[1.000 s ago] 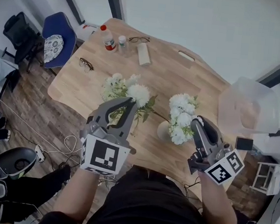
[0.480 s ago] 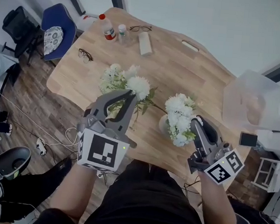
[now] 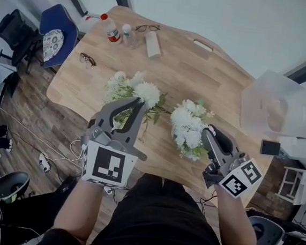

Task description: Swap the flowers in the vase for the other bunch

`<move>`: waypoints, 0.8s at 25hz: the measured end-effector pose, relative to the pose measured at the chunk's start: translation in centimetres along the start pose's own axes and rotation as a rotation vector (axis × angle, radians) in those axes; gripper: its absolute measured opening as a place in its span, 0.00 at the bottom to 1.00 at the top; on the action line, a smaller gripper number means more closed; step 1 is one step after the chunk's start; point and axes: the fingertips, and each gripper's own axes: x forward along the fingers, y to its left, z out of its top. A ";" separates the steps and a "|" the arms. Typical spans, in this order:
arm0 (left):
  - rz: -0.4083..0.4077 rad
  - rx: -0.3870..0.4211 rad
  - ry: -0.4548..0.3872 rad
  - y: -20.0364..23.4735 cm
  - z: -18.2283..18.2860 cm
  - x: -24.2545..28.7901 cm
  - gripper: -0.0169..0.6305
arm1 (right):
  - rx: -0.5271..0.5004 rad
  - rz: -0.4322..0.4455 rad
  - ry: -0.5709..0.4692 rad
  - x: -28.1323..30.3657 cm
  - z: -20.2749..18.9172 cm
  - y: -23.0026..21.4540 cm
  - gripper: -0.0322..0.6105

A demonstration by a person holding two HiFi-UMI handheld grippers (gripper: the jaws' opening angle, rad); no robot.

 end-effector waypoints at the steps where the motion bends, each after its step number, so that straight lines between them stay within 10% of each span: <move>1: 0.001 0.003 -0.006 0.0 0.3 -0.1 0.07 | 0.005 0.001 0.009 -0.1 -0.1 0.0 0.17; 12: 0.060 0.048 -0.064 2.0 3.5 -2.6 0.07 | -0.101 0.032 0.026 -1.6 3.7 2.4 0.28; 20: 0.099 0.044 -0.095 3.1 4.5 -3.8 0.07 | -0.256 -0.126 -0.122 -6.3 10.5 1.5 0.25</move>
